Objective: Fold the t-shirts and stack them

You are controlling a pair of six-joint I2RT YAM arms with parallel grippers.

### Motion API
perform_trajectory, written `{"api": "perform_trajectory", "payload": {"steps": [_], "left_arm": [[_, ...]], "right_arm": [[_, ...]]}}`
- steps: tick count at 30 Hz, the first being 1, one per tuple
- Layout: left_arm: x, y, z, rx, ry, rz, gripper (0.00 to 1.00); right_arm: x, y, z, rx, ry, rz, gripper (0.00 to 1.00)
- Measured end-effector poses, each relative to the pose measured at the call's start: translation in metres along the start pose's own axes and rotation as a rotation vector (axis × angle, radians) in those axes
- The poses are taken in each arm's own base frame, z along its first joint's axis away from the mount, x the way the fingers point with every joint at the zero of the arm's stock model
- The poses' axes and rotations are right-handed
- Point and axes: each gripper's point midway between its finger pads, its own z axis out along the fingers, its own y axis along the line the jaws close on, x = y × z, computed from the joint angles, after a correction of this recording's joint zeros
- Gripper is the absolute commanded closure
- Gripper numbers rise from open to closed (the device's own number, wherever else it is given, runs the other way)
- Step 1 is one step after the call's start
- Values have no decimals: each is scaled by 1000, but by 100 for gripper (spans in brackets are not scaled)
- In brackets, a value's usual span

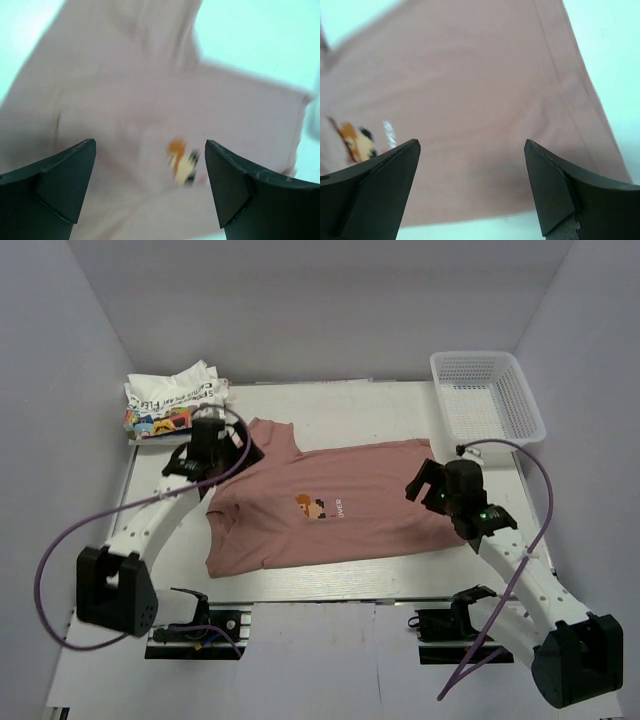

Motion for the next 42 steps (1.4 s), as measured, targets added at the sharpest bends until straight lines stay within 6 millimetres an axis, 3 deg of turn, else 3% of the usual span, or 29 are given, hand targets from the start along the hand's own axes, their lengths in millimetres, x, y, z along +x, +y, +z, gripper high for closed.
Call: {"api": "perform_trajectory", "payload": {"steps": [4, 10, 15, 18, 21, 23, 29, 35, 38, 39, 40, 42], "left_arm": [[-64, -40, 37, 1, -73, 58, 0], [-134, -67, 130, -113, -139, 177, 0], [-157, -58, 207, -226, -146, 243, 0], [-142, -37, 237, -284, -103, 276, 2], [-123, -18, 252, -324, -51, 292, 3], [-117, -9, 257, -341, -31, 296, 10], [-120, -3, 261, -361, -51, 285, 18], [-118, 7, 275, -369, -51, 279, 37], [-116, 7, 276, -348, -60, 273, 66], [-115, 7, 275, -341, -60, 270, 91], [-115, 7, 275, -335, -62, 261, 100], [-113, 8, 273, -318, -59, 260, 100]], "right_arm": [[-52, 20, 7, 20, -94, -12, 10], [-76, 13, 40, 162, -93, -41, 10], [-94, 14, 70, 241, -79, -87, 10], [-105, 17, 84, 274, -78, -109, 10], [-111, 19, 96, 296, -68, -123, 10], [-110, 19, 105, 302, -54, -132, 10], [-101, 18, 127, 323, 7, -153, 10], [-96, 15, 134, 340, 37, -160, 10], [-98, 15, 139, 348, 37, -153, 10], [-99, 14, 140, 352, 36, -148, 10], [-102, 13, 142, 359, 33, -140, 10], [-104, 12, 148, 370, 32, -128, 10]]}}
